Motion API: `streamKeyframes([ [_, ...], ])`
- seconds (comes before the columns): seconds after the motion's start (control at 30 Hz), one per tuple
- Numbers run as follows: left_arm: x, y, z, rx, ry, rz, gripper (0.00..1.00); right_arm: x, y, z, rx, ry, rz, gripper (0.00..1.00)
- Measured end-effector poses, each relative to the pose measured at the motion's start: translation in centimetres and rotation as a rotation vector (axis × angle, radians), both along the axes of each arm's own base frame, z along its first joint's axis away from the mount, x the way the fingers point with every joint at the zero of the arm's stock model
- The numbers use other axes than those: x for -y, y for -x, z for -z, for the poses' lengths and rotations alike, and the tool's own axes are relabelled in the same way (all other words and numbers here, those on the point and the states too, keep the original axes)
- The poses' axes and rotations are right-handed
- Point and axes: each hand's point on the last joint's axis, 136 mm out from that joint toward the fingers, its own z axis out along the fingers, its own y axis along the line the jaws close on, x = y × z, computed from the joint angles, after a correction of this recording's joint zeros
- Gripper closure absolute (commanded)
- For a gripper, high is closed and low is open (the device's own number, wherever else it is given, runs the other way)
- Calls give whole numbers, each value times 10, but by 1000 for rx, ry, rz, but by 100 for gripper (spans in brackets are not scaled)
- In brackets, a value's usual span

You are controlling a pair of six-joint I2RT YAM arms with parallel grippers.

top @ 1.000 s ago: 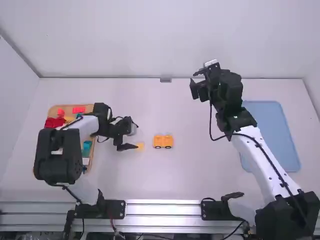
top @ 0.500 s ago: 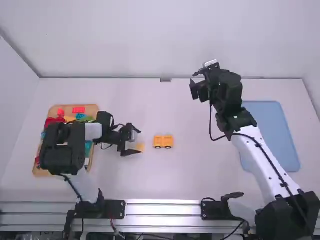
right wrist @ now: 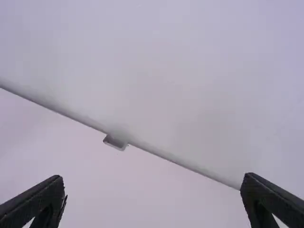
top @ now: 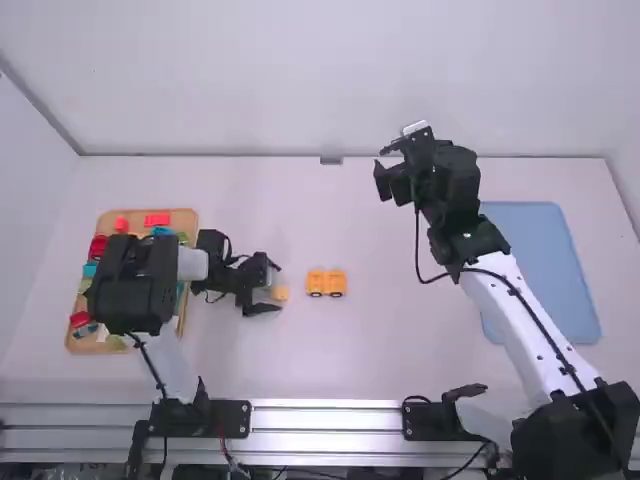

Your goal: Assemble lego blocks to make yellow taxi

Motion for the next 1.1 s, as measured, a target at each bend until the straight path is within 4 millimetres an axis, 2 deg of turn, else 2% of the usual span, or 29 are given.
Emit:
streamKeyframes([
  [0.07, 2, 4, 1, -4, 29, -1, 5, 0, 0, 0, 0, 0, 0, 1],
  [0.17, 5, 9, 2, -8, 52, 2, 17, 0, 0, 0, 1, -1, 2, 1],
  [0.23, 5, 11, 2, -14, 56, 4, 36, 0, 0, 0, 1, -2, 2, 1],
  [0.3, 5, 11, 3, -15, 54, 3, 42, 0, 0, 0, 0, -3, -1, 1],
  [0.6, 1, 17, 3, -67, 62, -16, 43, 0, 0, 0, 0, -4, 2, 2],
  [0.9, -2, 11, 0, -47, 65, -24, 46, 0, 0, -1, 3, -5, 1, 2],
  [0.97, 1, 8, 0, -21, 60, -12, 61, 0, 0, -1, 2, -5, 0, 1],
  [1.1, 4, 10, 3, -9, 50, 1, 68, 0, 0, -1, 3, -5, 0, 1],
])
